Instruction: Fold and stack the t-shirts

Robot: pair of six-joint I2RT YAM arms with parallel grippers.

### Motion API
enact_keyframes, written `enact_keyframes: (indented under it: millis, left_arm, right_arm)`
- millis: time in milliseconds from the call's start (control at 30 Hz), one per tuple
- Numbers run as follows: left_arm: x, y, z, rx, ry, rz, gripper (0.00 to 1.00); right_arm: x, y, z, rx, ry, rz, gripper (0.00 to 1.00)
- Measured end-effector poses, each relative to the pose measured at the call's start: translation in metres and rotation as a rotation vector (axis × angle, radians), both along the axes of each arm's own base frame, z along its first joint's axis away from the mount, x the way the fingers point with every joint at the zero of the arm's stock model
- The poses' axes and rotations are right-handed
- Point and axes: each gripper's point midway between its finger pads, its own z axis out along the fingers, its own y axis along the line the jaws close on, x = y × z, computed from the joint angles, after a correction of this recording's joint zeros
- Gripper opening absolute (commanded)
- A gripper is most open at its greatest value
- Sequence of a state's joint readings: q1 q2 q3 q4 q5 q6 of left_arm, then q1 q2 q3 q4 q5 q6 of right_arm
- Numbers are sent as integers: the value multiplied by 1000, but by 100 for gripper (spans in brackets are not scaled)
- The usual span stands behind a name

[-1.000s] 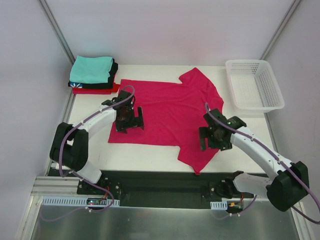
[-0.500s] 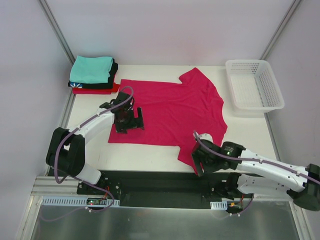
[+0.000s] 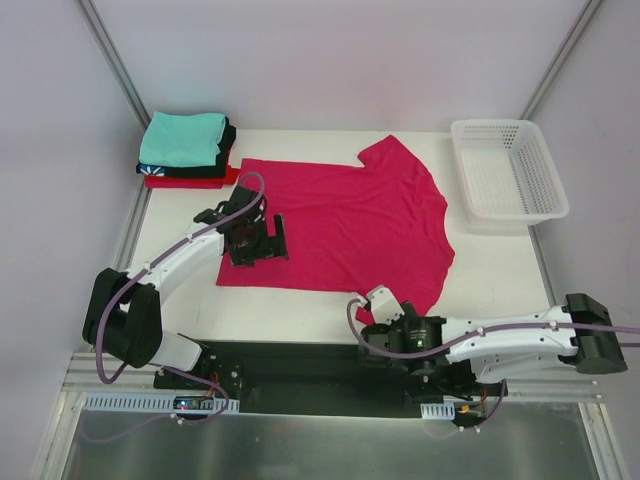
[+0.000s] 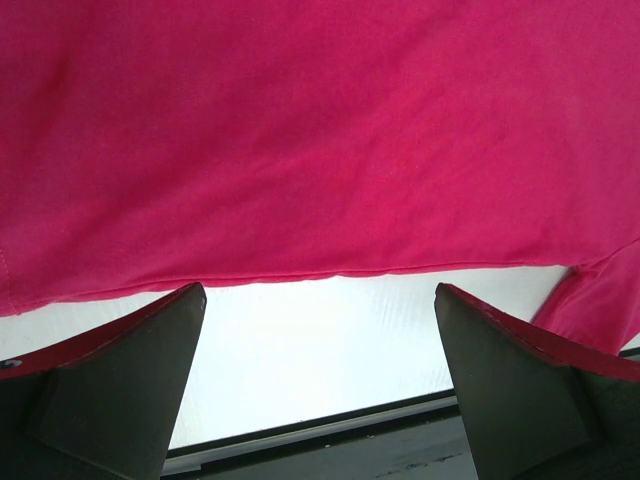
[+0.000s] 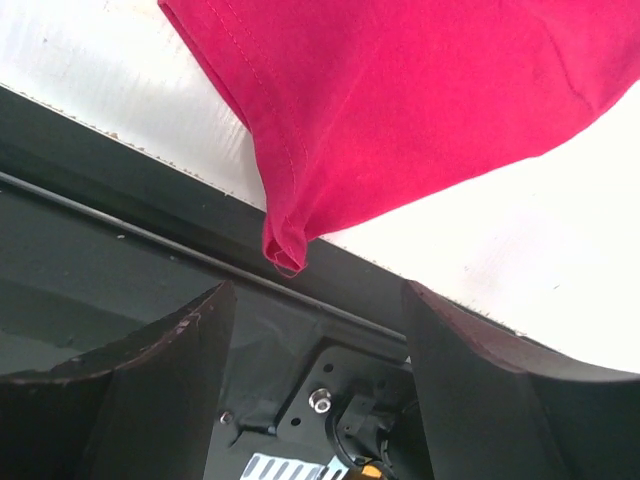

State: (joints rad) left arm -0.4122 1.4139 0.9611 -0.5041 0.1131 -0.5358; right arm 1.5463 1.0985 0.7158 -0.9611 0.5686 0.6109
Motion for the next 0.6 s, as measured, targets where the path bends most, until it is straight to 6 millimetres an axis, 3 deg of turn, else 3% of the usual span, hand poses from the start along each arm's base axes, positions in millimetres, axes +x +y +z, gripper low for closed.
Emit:
enact_keyframes:
  millis: [367,600]
  left_arm:
    - [-1,-1,2,10,-15,-6,99]
    - [-2,-2,3,10,-16,-12,99]
  right_arm:
    - [-11,9,-25,-163,-83,4,71]
    - [-16,10,-34,-179,-95,-54,68]
